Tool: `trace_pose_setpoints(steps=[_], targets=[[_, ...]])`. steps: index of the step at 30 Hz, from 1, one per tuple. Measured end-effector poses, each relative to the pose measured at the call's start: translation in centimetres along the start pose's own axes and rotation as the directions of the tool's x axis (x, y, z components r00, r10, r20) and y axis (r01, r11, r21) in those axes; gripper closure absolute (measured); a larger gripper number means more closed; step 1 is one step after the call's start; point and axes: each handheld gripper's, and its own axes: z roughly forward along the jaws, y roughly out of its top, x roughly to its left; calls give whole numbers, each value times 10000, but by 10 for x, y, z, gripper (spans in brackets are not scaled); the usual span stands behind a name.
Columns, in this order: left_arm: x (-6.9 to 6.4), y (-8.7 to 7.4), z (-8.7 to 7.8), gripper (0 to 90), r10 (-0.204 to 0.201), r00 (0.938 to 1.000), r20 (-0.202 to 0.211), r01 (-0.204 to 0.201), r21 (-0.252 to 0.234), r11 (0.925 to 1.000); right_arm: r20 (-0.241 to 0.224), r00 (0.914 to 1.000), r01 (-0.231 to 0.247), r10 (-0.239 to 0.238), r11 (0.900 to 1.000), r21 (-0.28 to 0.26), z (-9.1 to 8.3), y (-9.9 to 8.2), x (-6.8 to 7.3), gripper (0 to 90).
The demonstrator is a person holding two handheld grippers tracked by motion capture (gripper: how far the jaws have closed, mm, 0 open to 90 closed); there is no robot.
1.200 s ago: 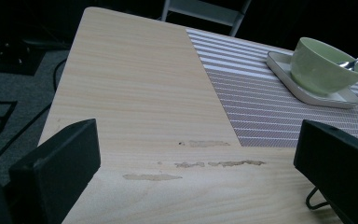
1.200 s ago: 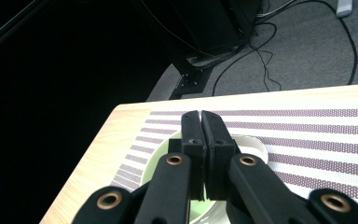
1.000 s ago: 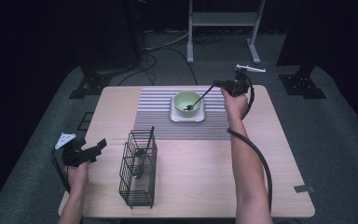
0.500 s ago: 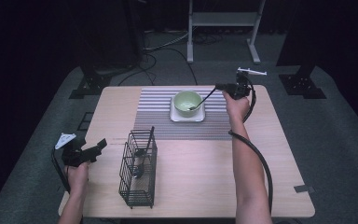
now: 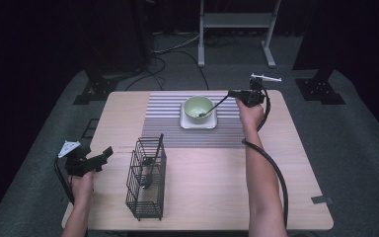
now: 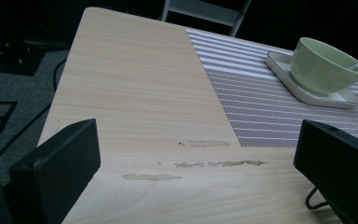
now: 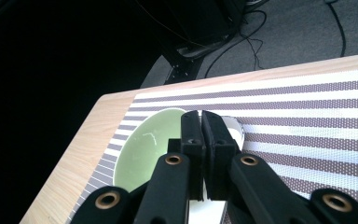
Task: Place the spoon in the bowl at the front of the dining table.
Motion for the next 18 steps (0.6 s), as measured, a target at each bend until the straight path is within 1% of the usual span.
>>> trace_pose_setpoints(steps=[4,5,11,14,18], targets=[[-1,0,1,0,-2,10000,17,2,9,10000,77,10000,44,-45,9999,111,1,-1,-1,877],[-1,0,2,0,55,10000,19,-55,38,10000,74,10000,3,-3,9999,129,2,-2,-3,868],[-1,0,3,0,18,10000,31,-19,44,10000,158,9999,8,-12,9997,260,3,-4,-6,856],[-2,0,4,0,16,10000,36,-17,69,10000,139,9999,13,-17,9996,286,3,-5,-6,841],[-3,0,5,0,29,10000,54,-30,93,10000,0,10000,18,-18,9992,412,5,-7,-8,824]])
